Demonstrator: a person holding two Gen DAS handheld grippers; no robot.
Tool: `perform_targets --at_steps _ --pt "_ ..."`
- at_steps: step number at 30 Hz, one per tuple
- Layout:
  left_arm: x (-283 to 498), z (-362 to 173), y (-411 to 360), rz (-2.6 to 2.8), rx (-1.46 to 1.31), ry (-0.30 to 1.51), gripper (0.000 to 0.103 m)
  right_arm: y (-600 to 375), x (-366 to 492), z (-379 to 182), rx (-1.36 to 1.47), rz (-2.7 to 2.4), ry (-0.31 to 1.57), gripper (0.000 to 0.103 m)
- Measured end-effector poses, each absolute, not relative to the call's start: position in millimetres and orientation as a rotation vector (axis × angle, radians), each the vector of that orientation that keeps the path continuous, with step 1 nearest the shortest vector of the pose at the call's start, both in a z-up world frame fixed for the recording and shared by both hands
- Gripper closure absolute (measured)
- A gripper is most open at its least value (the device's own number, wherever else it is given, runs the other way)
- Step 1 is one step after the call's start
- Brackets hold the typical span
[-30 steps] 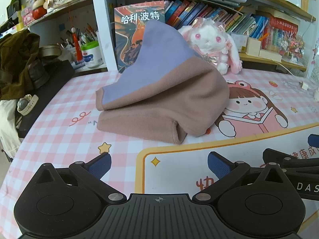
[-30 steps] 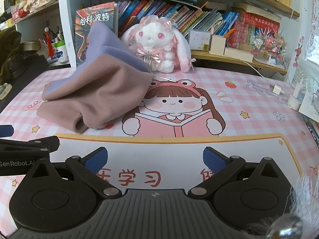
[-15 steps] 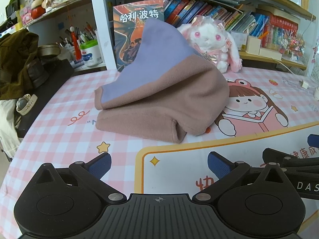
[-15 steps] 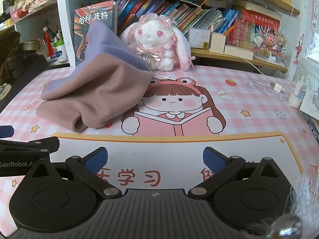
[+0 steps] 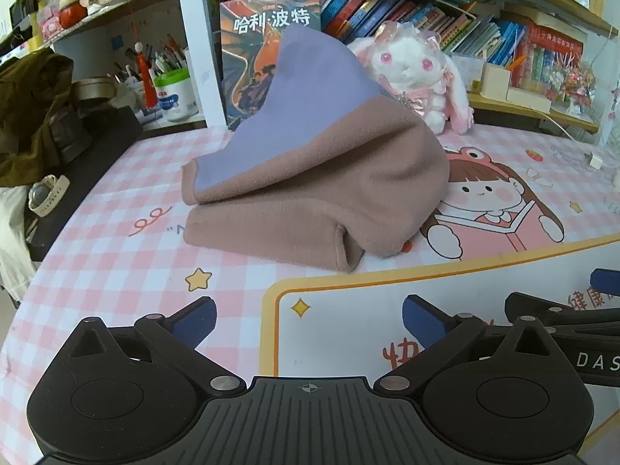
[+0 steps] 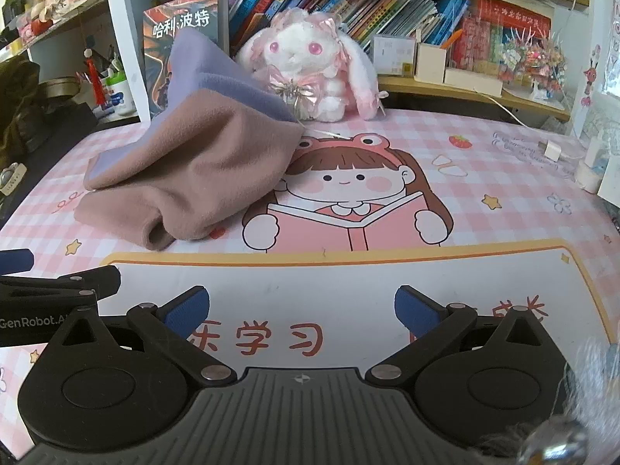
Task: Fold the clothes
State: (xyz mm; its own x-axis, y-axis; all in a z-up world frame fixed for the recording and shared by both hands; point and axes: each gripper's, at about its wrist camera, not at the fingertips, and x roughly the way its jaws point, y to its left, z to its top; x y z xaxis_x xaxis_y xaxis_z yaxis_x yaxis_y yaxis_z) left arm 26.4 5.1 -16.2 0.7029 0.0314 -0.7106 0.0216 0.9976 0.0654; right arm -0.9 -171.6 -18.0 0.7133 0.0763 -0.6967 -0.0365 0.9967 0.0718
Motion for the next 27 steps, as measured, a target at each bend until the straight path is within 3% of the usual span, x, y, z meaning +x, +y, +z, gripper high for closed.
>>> perform_targets --at_steps 13,21,27 --pt "53.1 -31.7 0.5 -0.069 0.11 0.79 0.001 -186.1 30.3 -28.9 0.183 0.058 0.829 0.0" --pt "91.2 -41.1 -31.3 -0.164 0.274 0.705 0.001 -203.2 48.6 -25.4 0.244 0.01 0.798 0.0" --pt "117.6 -61.7 -47.3 -0.157 0.377 0.731 0.012 -217.7 47.6 -25.2 0.311 -0.012 0.808 0.0"
